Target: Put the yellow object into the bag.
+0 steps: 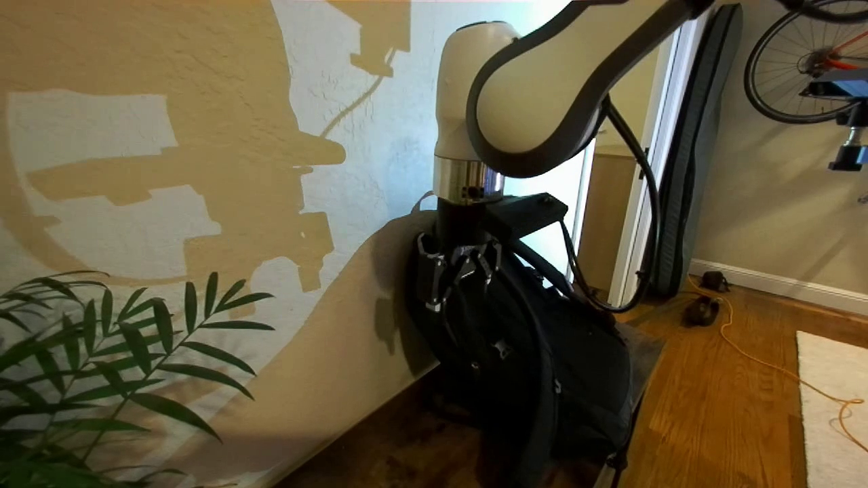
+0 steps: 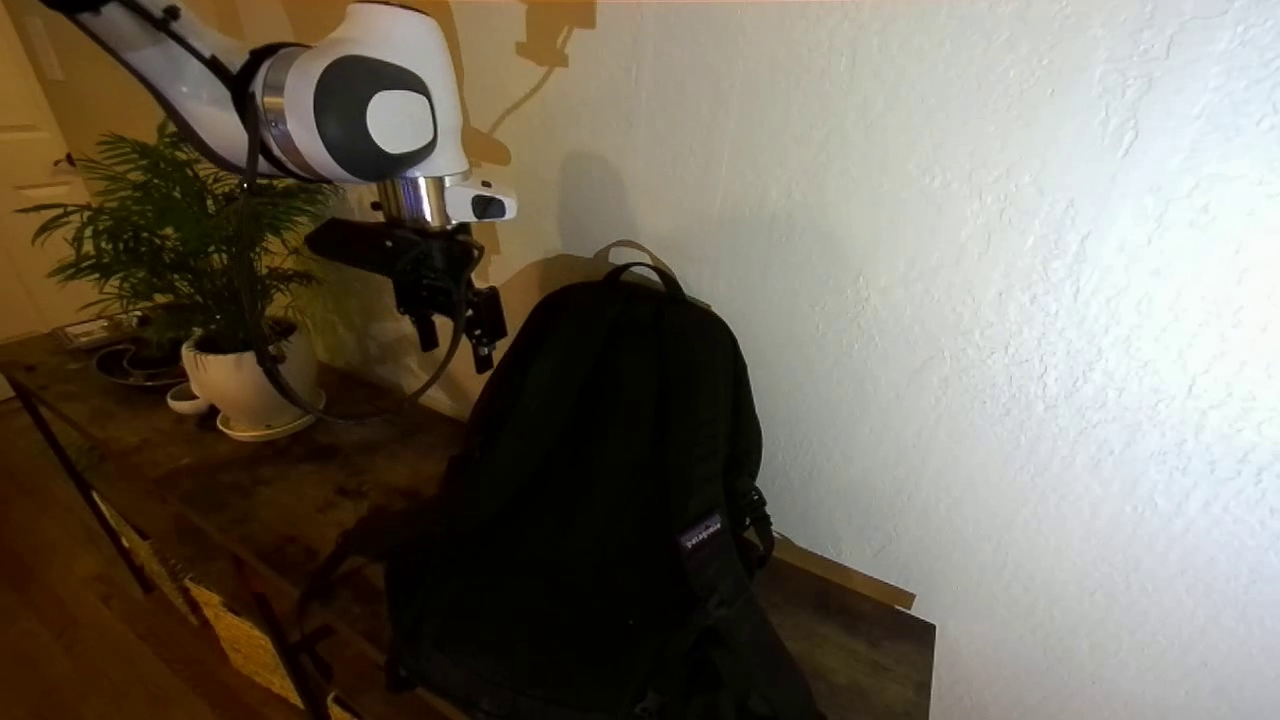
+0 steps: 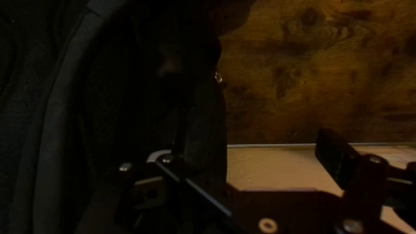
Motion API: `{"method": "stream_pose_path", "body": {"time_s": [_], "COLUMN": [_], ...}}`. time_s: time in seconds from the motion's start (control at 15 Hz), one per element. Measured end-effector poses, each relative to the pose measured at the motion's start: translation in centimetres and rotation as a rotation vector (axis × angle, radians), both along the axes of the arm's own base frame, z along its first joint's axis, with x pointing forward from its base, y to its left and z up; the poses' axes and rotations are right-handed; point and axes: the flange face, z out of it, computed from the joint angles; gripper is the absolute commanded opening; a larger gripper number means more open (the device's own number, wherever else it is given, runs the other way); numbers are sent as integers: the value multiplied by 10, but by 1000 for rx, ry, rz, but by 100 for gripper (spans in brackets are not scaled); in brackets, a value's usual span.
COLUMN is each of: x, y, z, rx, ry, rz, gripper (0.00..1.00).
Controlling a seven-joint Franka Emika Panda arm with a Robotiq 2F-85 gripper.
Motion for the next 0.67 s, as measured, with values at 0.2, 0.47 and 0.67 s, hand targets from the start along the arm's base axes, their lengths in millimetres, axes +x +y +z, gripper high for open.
{"method": "stream_pose_path", "body": {"time_s": [0.2, 0.47, 0.67], "x": [-7, -18, -29], "y": [8, 14, 18], "z": [10, 18, 17], "rx": [28, 34, 31], "ry": [54, 129, 182], "rz": [6, 9, 18], "gripper": [100, 100, 100]}}
